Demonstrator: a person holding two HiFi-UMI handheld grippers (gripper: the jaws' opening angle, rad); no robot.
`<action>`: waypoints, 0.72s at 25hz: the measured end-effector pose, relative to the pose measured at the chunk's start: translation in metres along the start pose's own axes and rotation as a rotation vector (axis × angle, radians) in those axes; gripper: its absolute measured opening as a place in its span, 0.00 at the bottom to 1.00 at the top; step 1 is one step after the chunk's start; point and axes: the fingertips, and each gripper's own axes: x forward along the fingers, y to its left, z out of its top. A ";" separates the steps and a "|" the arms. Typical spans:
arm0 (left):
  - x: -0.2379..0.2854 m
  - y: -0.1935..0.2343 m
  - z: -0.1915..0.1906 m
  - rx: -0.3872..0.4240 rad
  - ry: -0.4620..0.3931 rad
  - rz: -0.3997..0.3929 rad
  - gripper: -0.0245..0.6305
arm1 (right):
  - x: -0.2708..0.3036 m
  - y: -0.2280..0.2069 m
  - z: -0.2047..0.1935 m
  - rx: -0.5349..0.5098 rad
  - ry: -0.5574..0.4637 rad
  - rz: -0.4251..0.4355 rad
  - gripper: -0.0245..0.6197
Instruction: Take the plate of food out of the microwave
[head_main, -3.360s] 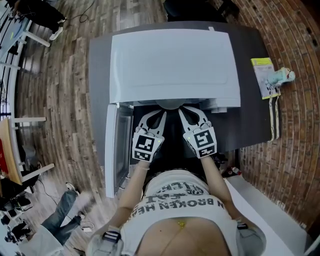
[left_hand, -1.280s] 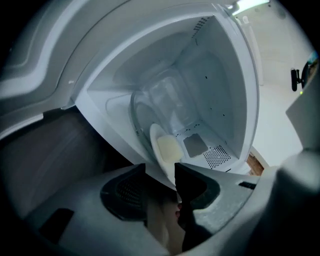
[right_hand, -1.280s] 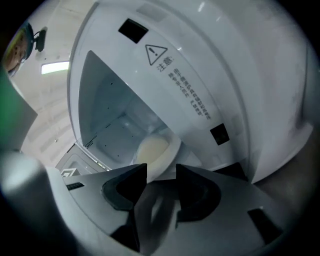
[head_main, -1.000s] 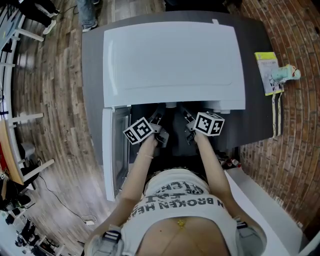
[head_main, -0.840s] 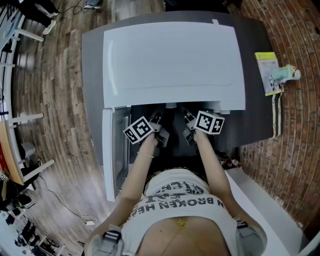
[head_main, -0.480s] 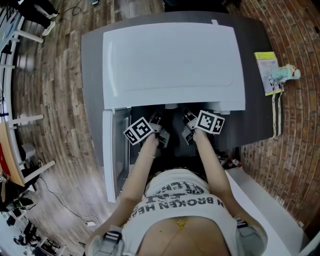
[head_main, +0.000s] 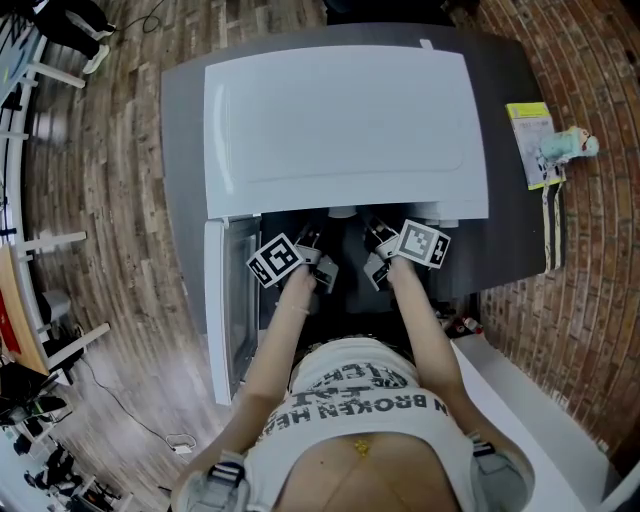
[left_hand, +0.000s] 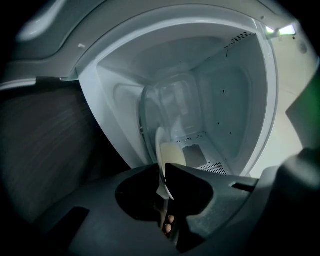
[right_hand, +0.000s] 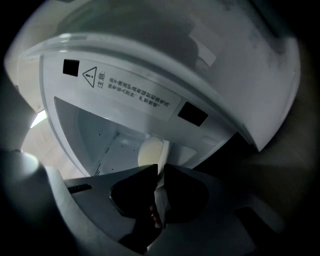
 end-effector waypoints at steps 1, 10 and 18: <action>0.000 0.000 0.000 -0.009 -0.001 -0.004 0.11 | 0.000 -0.001 -0.001 0.007 -0.001 0.000 0.10; -0.004 0.002 -0.006 -0.074 -0.001 -0.013 0.07 | -0.004 -0.010 -0.002 -0.049 0.001 -0.017 0.13; -0.007 0.004 -0.006 -0.075 0.003 -0.015 0.07 | -0.004 -0.012 0.004 -0.010 -0.017 0.005 0.10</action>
